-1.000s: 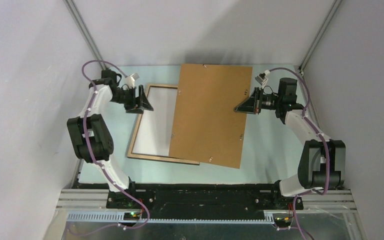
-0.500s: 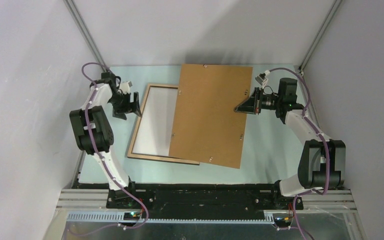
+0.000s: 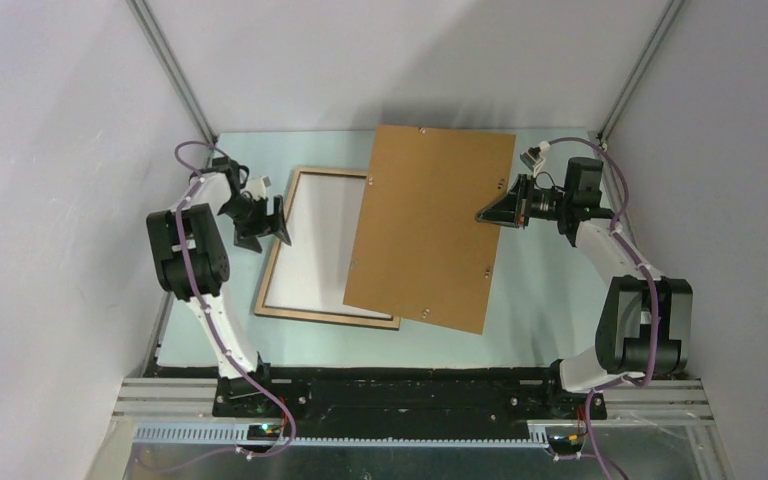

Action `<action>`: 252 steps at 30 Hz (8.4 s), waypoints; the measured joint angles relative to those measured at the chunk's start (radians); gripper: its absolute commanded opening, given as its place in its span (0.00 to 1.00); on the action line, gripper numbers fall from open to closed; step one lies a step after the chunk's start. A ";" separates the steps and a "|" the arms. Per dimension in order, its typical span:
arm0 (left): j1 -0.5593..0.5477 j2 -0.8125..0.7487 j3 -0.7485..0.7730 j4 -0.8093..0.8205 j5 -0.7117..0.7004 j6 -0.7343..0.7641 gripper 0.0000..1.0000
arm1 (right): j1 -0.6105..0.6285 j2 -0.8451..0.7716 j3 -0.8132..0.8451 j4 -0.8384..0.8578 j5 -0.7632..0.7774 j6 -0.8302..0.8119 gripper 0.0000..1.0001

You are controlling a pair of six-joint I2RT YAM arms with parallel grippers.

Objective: Put the photo into the frame
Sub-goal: Move the photo frame to the center of the board, then place the photo frame item in the photo frame.

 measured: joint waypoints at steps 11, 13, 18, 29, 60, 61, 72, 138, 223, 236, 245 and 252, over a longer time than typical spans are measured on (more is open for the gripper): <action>-0.057 0.001 -0.065 0.018 0.043 -0.021 0.87 | -0.055 0.045 0.000 -0.002 0.001 -0.005 0.00; -0.074 -0.015 -0.092 0.029 0.048 -0.024 0.88 | -0.071 0.047 0.000 -0.002 0.000 -0.005 0.00; -0.148 -0.068 -0.174 0.053 0.067 -0.027 0.88 | -0.111 0.051 0.000 -0.002 0.000 -0.007 0.00; -0.354 -0.130 -0.242 0.071 0.116 -0.051 0.90 | -0.166 0.092 0.000 -0.001 0.001 -0.013 0.00; -0.254 0.039 0.005 0.163 -0.079 -0.193 0.50 | -0.203 0.129 0.000 -0.096 0.023 -0.112 0.00; -0.256 0.039 -0.003 0.169 -0.081 -0.193 0.50 | -0.203 0.129 0.000 -0.096 0.023 -0.112 0.00; -0.303 -0.005 -0.086 0.200 -0.127 -0.203 0.39 | -0.206 0.129 0.000 -0.104 0.023 -0.118 0.00; -0.379 -0.039 -0.127 0.199 0.102 -0.124 0.65 | 0.039 0.363 0.036 -0.104 0.002 -0.071 0.00; -0.268 -0.039 -0.155 0.245 0.272 -0.113 0.80 | 0.139 0.519 0.008 0.284 0.010 0.243 0.00; -0.268 -0.039 -0.155 0.250 0.272 -0.113 0.80 | 0.146 0.528 0.008 0.307 0.008 0.251 0.00; -0.269 -0.039 -0.157 0.251 0.271 -0.113 0.80 | 0.146 0.528 0.007 0.308 0.008 0.251 0.00; -0.271 -0.039 -0.172 0.257 0.271 -0.113 0.80 | 0.148 0.528 -0.003 0.310 0.010 0.253 0.00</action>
